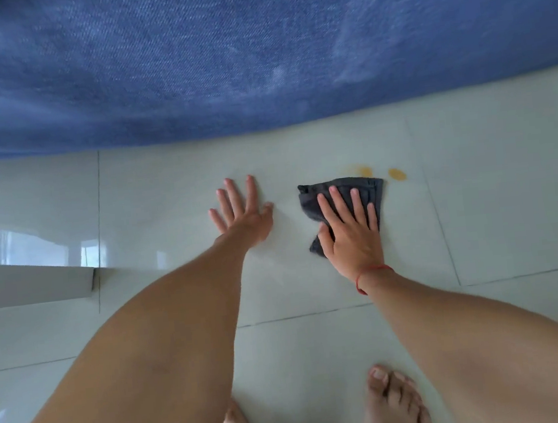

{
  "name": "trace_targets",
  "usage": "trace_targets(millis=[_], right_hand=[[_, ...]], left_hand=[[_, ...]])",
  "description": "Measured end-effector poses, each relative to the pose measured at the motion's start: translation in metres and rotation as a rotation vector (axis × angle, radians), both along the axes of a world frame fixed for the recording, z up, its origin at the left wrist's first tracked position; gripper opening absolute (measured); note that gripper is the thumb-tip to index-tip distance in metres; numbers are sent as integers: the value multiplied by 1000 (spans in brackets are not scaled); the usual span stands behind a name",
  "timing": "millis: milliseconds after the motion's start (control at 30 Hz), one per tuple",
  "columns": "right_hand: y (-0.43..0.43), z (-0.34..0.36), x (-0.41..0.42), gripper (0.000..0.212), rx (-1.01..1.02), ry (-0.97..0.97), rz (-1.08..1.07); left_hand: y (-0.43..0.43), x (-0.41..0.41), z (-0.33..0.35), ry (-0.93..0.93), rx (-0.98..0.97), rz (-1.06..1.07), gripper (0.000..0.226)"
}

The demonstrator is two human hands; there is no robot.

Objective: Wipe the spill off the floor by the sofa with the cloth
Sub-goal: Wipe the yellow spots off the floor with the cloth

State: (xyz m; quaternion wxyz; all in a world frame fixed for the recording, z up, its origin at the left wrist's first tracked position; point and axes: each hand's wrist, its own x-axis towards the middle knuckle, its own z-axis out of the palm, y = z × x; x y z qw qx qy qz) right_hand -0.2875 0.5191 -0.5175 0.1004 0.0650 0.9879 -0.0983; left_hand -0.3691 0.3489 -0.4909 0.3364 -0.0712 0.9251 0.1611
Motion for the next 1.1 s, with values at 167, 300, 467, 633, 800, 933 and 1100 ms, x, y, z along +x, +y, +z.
trace_targets(millis=[167, 300, 467, 633, 800, 933, 1100], right_hand=[[52, -2, -24, 58, 19, -53, -154], [22, -7, -64, 53, 2, -27, -292], [-35, -10, -76, 51, -44, 8, -122], [-20, -11, -31, 48, -60, 71, 78], [44, -9, -5, 54, -1, 52, -151], [49, -7, -43, 52, -19, -10, -370], [-1, -10, -92, 52, -47, 11, -277]], left_hand=[[0, 3, -6, -28, -27, 13, 61], [2, 2, -7, -22, -13, 26, 61], [3, 1, -6, -21, -13, 35, 61], [3, 1, -5, -34, -6, 36, 61], [1, 2, -4, -21, -9, 26, 60], [1, 2, -6, -11, -9, 30, 60], [2, 1, -8, -17, -22, 17, 59]])
